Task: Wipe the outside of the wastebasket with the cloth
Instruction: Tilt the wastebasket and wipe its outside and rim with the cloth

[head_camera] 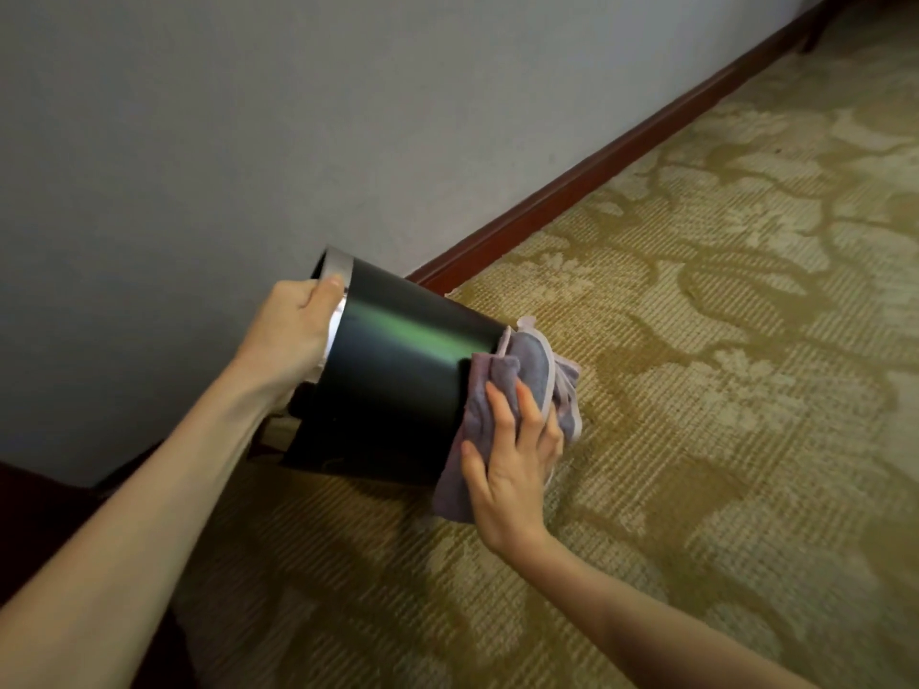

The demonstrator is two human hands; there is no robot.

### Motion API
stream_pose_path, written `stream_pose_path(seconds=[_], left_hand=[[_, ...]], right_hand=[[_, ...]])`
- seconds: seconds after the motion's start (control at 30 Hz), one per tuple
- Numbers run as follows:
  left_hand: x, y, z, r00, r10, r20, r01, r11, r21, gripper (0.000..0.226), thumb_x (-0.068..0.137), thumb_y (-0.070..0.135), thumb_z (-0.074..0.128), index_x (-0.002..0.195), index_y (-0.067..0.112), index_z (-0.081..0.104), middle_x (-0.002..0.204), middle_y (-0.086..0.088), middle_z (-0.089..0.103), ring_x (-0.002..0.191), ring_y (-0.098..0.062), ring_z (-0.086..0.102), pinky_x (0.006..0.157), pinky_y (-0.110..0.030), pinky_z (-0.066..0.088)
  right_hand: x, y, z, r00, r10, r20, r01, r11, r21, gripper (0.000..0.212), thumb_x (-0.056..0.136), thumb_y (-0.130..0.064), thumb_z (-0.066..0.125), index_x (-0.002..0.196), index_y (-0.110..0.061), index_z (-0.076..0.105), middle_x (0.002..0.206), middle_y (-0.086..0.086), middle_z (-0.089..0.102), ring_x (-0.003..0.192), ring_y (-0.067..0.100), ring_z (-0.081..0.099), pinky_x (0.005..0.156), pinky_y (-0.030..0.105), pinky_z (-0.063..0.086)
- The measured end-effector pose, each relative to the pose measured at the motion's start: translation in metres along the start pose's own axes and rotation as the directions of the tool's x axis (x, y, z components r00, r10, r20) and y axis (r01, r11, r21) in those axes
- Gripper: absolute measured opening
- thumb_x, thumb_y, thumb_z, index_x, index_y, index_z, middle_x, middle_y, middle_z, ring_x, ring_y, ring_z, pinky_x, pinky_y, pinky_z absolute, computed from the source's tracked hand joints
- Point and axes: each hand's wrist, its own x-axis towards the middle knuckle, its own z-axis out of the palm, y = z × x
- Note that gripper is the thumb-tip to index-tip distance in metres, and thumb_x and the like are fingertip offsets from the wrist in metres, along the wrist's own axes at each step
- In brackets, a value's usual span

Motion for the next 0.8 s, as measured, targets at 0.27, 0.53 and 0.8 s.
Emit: stream_pose_path(seconds=[0.27,0.53,0.8], left_hand=[[-0.009,0.012,0.013,0.993,0.120,0.013,-0.121,0.991,0.055,0.051,0.099,0.026,0.043,0.050,0.021,0.027,0.030,0.013,0.035,0.031,-0.001,0.034,0.034,-0.014,0.022],[-0.017,0.025,0.017,0.983,0.150,0.105,-0.154,0.988,0.032,0.050,0.095,0.038,0.041,0.064,0.001,0.051,0.059,-0.014,0.060,0.054,-0.023,0.054,0.055,-0.045,0.043],[-0.016,0.020,0.013,0.966,0.198,0.168,-0.206,0.978,0.033,0.045,0.097,0.039,0.039,0.068,0.011,0.058,0.061,-0.001,0.062,0.054,-0.003,0.054,0.050,-0.019,0.042]], right_hand=[[0.066,0.005,-0.030,1.000,0.028,-0.002,-0.027,0.995,0.099,0.058,0.080,-0.043,0.038,0.130,-0.020,0.056,0.137,0.008,0.053,0.128,0.032,0.044,0.110,0.049,0.027],[0.145,0.023,-0.041,0.925,-0.002,0.380,-0.108,0.957,0.268,0.034,0.094,-0.017,0.046,0.120,-0.024,0.066,0.136,-0.001,0.058,0.131,0.016,0.046,0.114,0.034,0.028],[0.153,0.013,-0.035,0.902,0.161,0.401,-0.289,0.914,0.283,0.036,0.090,-0.023,0.043,0.114,-0.029,0.069,0.140,-0.009,0.055,0.135,0.015,0.042,0.117,0.041,0.025]])
